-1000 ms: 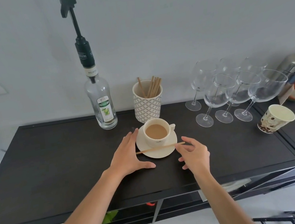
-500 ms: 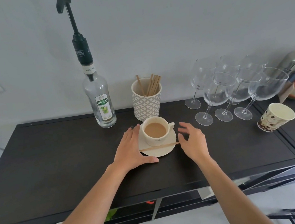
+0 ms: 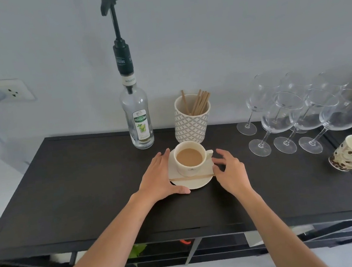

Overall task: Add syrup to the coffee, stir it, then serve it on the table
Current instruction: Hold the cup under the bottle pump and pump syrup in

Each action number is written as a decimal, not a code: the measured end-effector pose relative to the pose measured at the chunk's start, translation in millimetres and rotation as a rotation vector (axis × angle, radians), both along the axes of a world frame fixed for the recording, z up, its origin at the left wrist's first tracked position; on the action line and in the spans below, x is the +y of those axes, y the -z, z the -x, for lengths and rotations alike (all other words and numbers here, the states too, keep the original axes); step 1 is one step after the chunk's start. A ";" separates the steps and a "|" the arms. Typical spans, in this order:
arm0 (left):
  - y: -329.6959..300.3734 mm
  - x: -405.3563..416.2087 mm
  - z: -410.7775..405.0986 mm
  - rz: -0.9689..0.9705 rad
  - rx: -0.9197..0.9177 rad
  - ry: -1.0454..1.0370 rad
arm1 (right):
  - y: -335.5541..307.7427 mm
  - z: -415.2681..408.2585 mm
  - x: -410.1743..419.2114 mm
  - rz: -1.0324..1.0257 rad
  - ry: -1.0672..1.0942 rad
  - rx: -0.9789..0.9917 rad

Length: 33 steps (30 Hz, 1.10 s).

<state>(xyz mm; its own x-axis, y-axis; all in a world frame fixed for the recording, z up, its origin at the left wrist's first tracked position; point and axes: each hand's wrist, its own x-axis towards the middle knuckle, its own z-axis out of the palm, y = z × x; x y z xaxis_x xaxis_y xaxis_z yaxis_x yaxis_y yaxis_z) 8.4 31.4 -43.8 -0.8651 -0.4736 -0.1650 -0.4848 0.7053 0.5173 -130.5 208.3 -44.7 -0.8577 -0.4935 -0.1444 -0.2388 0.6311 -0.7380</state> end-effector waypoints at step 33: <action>6.8 -100.7 -89.5 -0.066 0.011 -0.053 | -6.5 -87.4 -95.3 -0.065 -0.109 0.004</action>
